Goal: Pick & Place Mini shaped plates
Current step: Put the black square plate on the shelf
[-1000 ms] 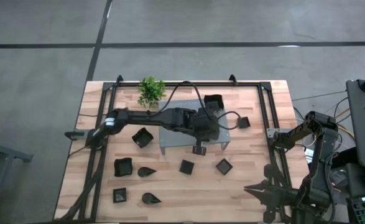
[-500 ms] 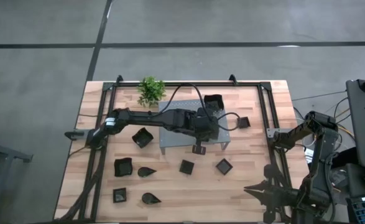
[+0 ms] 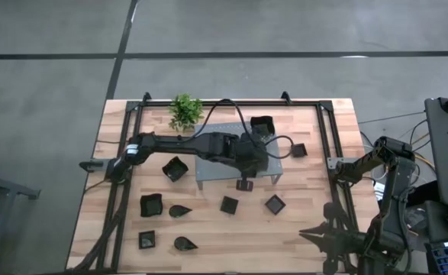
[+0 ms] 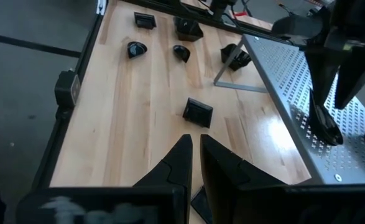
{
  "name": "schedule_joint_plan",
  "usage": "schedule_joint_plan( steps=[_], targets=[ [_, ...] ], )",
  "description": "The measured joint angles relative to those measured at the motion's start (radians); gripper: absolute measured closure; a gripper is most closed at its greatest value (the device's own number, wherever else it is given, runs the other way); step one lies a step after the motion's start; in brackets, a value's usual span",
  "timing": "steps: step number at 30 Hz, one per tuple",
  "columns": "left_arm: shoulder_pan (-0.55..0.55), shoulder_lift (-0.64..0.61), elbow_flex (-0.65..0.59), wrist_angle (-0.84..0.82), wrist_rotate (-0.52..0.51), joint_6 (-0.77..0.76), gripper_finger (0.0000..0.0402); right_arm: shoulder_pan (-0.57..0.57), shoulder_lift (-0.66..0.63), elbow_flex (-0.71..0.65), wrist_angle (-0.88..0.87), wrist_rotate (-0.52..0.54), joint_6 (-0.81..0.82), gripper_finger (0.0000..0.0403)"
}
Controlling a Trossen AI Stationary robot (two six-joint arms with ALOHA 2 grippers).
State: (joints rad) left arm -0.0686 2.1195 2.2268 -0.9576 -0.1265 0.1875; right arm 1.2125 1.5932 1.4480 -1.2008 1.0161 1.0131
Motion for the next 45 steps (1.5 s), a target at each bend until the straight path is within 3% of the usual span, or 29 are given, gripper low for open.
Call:
schedule_joint_plan(
  steps=[9, 20, 25, 30, 39, 45],
  targets=[
    [-0.035, -0.003, -0.023, 0.003, 0.202, -0.062, 0.0289, -0.023, -0.001, -0.08, 0.094, 0.004, -0.001, 0.0374],
    [-0.137, -0.004, -0.024, 0.058, 0.214, -0.076, 0.0308, -0.078, 0.0, -0.206, 0.175, -0.149, 0.008, 0.0374],
    [-0.152, -0.023, -0.105, 0.066, 0.212, -0.092, 0.0316, -0.097, 0.0, -0.236, 0.191, -0.199, -0.017, 0.0374],
    [-0.161, -0.117, -0.312, 0.26, 0.188, -0.133, 0.0321, -0.118, 0.001, -0.258, 0.191, -0.24, -0.051, 0.0374],
    [-0.218, -0.501, -0.921, 0.878, 0.073, -0.192, 0.0324, -0.182, 0.001, -0.321, 0.227, -0.276, -0.141, 0.0374],
    [-0.249, -0.678, -1.253, 1.238, 0.03, -0.227, 0.0324, -0.281, 0.001, -0.369, 0.359, -0.397, -0.297, 0.0374]
  ],
)
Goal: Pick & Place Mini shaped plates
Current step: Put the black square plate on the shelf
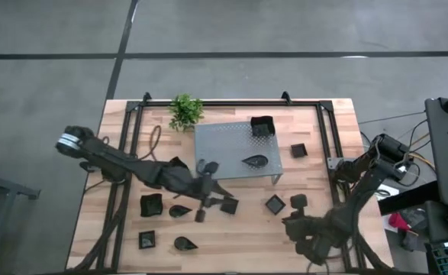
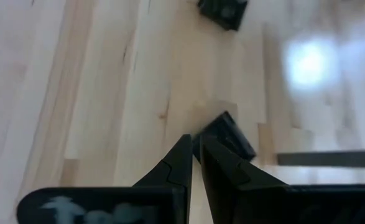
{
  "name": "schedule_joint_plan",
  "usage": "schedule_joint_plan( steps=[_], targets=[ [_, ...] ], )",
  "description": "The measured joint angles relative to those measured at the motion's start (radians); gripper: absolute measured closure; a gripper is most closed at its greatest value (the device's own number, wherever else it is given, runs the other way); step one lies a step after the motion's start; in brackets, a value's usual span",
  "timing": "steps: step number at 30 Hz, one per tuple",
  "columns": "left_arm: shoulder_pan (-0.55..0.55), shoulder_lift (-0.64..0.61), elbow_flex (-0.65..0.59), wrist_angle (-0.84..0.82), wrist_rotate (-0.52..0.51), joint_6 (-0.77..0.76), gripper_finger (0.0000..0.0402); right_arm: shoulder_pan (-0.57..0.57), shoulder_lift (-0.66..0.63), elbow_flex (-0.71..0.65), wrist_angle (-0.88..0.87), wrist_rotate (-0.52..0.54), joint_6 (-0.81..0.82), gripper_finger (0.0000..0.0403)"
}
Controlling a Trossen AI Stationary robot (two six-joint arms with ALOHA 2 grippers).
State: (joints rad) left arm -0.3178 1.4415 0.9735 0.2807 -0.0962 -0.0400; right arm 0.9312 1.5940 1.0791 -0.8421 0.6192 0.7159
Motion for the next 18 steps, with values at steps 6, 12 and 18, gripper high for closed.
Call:
schedule_joint_plan(
  steps=[6, 12, 18],
  targets=[
    [0.001, -0.11, -0.188, 0.229, -0.003, -0.007, 0.0323, -0.086, 0.0, -0.045, 0.05, -0.116, -0.092, 0.0351],
    [0.001, -0.156, -0.267, 0.345, -0.003, 0.013, 0.0323, -0.121, 0.0, -0.096, 0.096, -0.178, -0.155, 0.0305],
    [0.0, -0.157, -0.274, 0.337, 0.0, 0.007, 0.0323, -0.147, 0.001, -0.158, 0.147, -0.198, -0.202, 0.0277]
  ],
)
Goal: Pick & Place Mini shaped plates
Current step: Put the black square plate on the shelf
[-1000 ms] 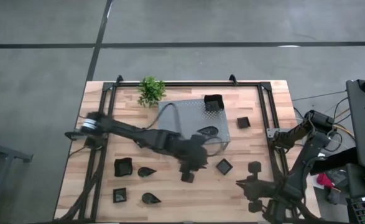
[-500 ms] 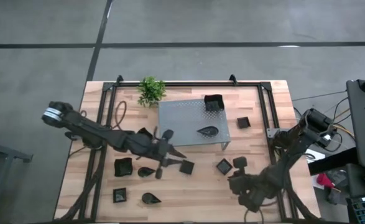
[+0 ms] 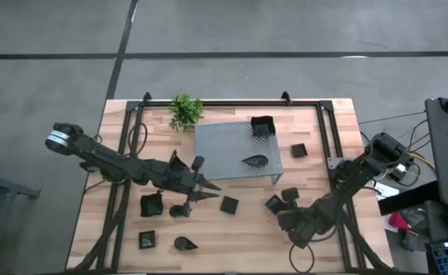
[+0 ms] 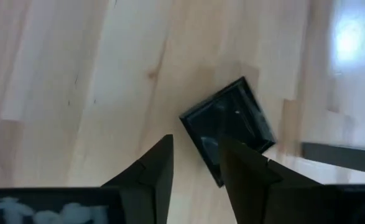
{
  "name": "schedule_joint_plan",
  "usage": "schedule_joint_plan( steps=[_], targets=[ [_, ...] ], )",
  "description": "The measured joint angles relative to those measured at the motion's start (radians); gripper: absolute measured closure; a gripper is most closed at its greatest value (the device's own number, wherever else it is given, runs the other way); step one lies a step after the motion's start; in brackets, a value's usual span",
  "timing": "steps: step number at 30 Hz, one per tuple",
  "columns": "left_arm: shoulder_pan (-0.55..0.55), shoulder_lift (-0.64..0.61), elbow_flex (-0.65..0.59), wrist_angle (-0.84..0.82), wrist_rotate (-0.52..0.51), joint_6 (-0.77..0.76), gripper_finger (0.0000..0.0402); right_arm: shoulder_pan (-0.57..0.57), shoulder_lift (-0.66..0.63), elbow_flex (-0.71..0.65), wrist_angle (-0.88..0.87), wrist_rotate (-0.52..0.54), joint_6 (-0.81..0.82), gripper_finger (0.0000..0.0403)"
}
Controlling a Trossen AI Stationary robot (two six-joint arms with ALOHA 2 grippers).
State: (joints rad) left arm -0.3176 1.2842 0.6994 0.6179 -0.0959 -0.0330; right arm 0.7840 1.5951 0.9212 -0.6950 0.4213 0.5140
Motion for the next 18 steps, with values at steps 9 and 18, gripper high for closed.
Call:
schedule_joint_plan(
  steps=[9, 18],
  targets=[
    [0.0, 0.0, 0.001, 0.001, 0.0, 0.002, 0.0323, -0.047, 0.064, -0.026, 0.035, -0.034, -0.092, 0.0282],
    [0.001, 0.0, 0.001, 0.002, 0.001, 0.009, 0.0323, -0.055, 0.126, -0.027, 0.043, -0.053, -0.129, 0.0309]
  ],
)
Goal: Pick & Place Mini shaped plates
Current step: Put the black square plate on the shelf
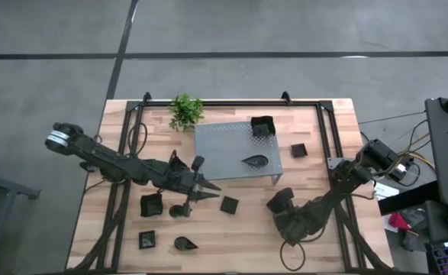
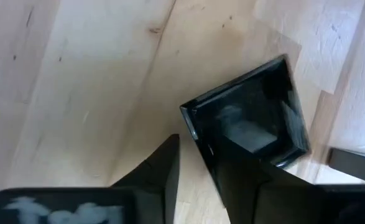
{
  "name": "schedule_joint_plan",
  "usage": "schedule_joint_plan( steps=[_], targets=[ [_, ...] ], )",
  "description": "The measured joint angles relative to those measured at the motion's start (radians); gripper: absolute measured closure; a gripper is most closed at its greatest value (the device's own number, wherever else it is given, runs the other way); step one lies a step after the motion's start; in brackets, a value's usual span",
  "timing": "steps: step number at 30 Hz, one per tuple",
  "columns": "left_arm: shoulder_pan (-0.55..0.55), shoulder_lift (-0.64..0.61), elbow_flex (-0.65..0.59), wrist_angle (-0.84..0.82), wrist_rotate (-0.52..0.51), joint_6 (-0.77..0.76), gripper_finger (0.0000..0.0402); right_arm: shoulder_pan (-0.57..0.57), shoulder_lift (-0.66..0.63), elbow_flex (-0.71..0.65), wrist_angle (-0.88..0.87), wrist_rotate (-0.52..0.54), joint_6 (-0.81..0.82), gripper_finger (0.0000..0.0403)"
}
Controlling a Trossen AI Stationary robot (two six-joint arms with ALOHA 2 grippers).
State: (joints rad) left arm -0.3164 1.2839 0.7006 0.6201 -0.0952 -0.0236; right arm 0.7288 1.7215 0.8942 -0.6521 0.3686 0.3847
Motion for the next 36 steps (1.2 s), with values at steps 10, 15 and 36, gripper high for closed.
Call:
schedule_joint_plan(
  steps=[10, 15, 36],
  targets=[
    [0.0, 0.0, 0.0, 0.0, 0.0, 0.0, 0.0323, -0.017, -0.001, 0.001, 0.006, 0.005, 0.005, 0.0391],
    [0.0, 0.0, 0.0, 0.0, 0.0, -0.001, 0.0323, -0.014, -0.01, 0.061, 0.005, -0.001, -0.004, 0.0394],
    [-0.024, -0.069, 0.0, 0.002, 0.141, -0.039, 0.0323, -0.224, -0.017, 0.544, 0.0, 0.105, -0.428, 0.0394]
  ],
)
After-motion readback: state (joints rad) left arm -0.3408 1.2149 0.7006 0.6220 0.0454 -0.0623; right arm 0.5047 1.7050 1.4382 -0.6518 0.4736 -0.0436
